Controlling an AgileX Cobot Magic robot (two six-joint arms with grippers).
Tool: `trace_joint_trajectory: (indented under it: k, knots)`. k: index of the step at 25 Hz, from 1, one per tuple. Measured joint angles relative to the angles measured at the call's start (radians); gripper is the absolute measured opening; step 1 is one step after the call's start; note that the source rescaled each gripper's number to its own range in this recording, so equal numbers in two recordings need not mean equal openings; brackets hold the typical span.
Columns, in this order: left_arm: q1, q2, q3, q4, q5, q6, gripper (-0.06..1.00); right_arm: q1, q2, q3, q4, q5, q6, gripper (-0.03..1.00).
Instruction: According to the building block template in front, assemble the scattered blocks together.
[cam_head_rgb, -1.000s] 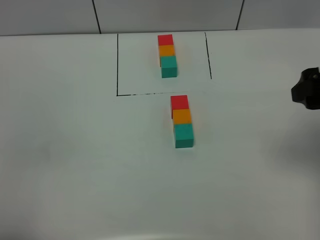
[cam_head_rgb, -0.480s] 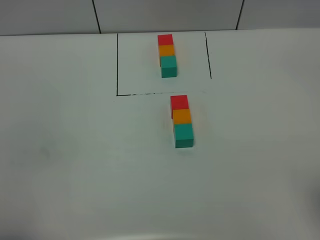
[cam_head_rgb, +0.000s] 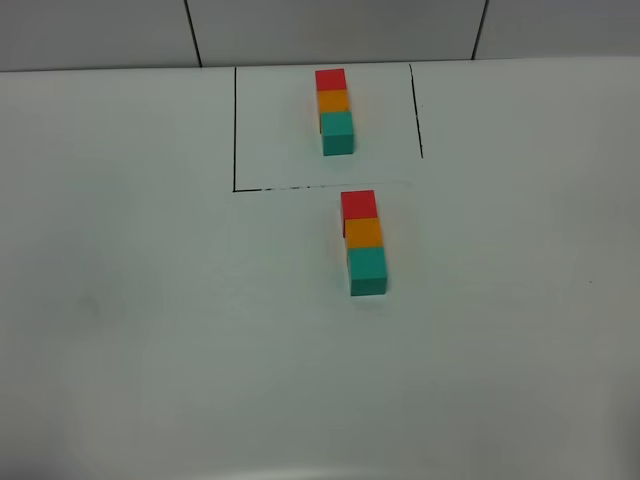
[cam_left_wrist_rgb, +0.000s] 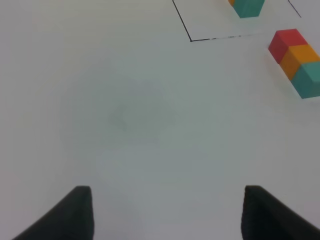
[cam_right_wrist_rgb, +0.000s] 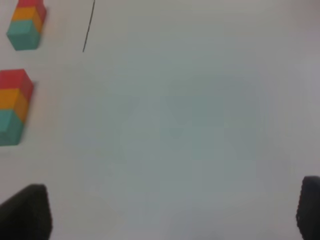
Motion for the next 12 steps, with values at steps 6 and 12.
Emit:
trace_joint_trajectory:
  k: [6,12]
  knots:
    - [0.000,0.000,0.000,0.000,0.000,0.000,0.36,-0.003,-0.098,0.065,-0.002,0.057,0.004,1.00]
    - [0.000,0.000,0.000,0.000,0.000,0.000,0.36,-0.006,-0.200,0.077,-0.004,0.072,0.004,1.00]
